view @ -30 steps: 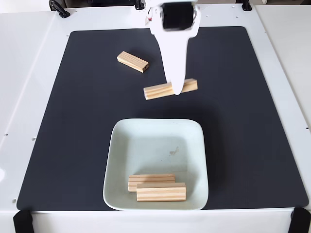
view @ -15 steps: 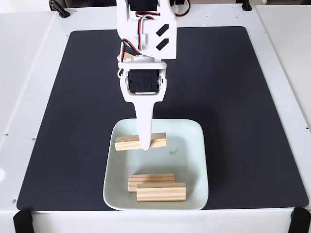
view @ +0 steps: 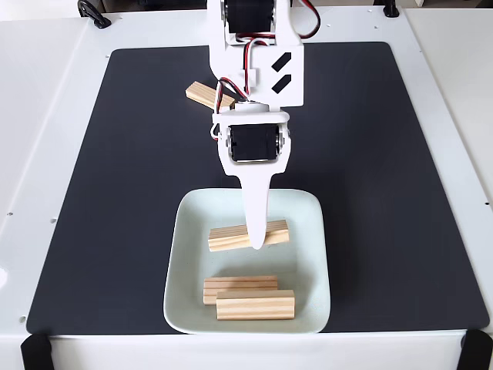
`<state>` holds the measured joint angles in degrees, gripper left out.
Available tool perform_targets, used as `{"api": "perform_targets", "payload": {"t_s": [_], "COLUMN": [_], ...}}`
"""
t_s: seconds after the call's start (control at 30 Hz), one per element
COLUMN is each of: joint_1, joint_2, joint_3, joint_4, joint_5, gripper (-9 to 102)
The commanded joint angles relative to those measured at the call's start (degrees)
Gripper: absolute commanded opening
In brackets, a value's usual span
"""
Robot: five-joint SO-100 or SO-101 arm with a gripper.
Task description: Pick up the wooden block and place them on the plate.
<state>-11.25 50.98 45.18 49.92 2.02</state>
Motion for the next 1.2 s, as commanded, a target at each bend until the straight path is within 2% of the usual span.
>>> {"api": "perform_targets", "payload": {"t_s": [0.0,1.0,1.17], "joint_1": [-0.7,-1.2,-1.2], "joint_2": [0.8,0.8,0.8], "joint_3": [-2.3,-2.2,-2.2], "joint_4": [-0.5,0.1,0.1], "joint_5": [0.7,3.5,3.5], "gripper": [0,1,16]}}
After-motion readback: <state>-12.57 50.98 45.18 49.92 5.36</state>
